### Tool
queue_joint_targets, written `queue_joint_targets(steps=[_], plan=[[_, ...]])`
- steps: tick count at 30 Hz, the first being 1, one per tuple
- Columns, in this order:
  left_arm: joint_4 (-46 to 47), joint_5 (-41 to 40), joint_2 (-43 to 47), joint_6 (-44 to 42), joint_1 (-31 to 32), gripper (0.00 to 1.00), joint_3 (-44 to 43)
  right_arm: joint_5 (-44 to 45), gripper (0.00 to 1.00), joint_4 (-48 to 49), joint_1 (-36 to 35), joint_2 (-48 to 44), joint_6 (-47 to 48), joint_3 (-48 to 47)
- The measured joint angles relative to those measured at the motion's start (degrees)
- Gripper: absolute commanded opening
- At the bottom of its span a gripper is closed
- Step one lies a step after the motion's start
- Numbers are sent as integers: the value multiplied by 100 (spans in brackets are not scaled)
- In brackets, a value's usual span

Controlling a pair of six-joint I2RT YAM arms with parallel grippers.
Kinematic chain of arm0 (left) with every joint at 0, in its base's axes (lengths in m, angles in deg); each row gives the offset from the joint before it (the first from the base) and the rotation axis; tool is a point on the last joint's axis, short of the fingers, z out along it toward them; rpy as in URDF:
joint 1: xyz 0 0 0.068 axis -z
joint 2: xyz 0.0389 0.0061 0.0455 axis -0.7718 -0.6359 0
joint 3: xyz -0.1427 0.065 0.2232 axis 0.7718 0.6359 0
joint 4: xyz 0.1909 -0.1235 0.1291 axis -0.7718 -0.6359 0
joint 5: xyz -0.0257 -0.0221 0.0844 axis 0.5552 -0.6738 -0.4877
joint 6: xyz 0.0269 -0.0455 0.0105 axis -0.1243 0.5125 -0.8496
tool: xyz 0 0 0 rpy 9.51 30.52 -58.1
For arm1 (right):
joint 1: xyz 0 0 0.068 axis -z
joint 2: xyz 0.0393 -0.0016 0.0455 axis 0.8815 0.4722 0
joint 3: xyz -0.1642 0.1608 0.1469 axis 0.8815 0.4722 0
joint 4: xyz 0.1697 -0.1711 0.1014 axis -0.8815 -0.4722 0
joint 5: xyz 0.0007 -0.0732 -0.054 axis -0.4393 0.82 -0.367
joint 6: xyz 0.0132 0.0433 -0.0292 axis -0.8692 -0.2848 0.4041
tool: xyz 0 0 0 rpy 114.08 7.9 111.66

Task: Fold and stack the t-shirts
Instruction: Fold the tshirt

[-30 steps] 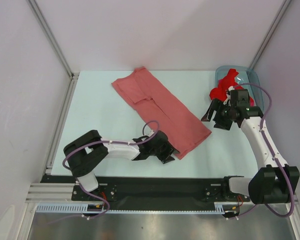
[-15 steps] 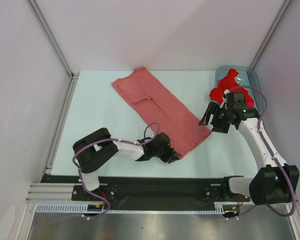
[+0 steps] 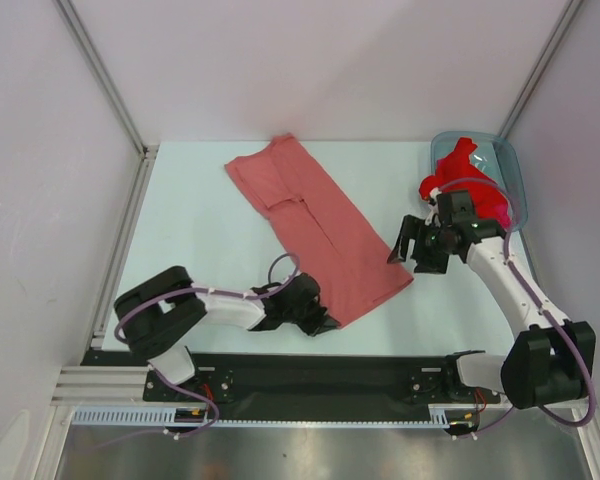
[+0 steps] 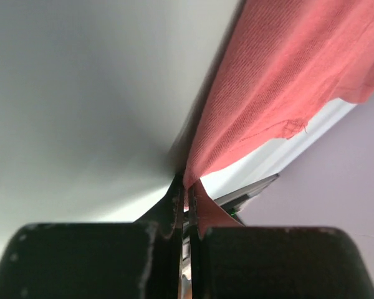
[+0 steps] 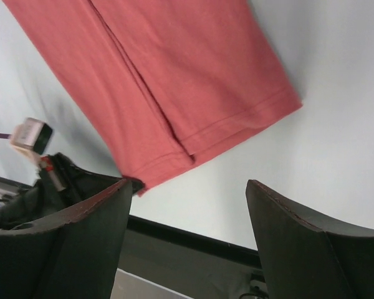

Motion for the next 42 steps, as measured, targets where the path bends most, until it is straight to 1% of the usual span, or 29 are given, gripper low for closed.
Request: queue_joint_targets(steps=[2,5,9,12,15,18,22,24,26,29,33,36,42], plan=[[-214,-11,341,-98,-11,0,256,-9,80,9,-175,85,22,131],[-640,-42,1102,-190,-22,0,809,-39,80,55,-490,173,22,431],[-1436,-199,2310,-264,-28,0,1484,-138,80,101,-975,247,-7,813],[-2269,-472,3504,-299,-31,0,1974,-227,80,197,-1342,313,-52,1008],[-3073,-713,4597,-332,-33,1,2299,-382,78,343,-1681,332,-155,1244],[-3950,-940,5683,-400,-33,3,2551,-584,75,501,-1875,323,-262,1519],[-4614,-1084,6631,-492,-33,1,2739,-957,72,774,-1945,295,-420,1963],[-4782,-1102,6806,-551,-33,0,2789,-1161,70,933,-1971,280,-518,2197],[-4916,-1110,6802,-640,-33,0,2809,-1327,69,1095,-2055,267,-634,2400],[-4929,-1110,6590,-820,-33,0,2806,-1480,67,1394,-2210,260,-837,2549],[-4830,-1108,6019,-1093,-33,0,2623,-1576,66,1950,-2450,267,-1174,2662],[-4800,-1110,5757,-1257,-33,0,2511,-1589,64,2315,-2653,304,-1399,2739],[-4863,-1117,5816,-1379,-33,0,2474,-1558,61,2802,-3038,533,-1733,2839]])
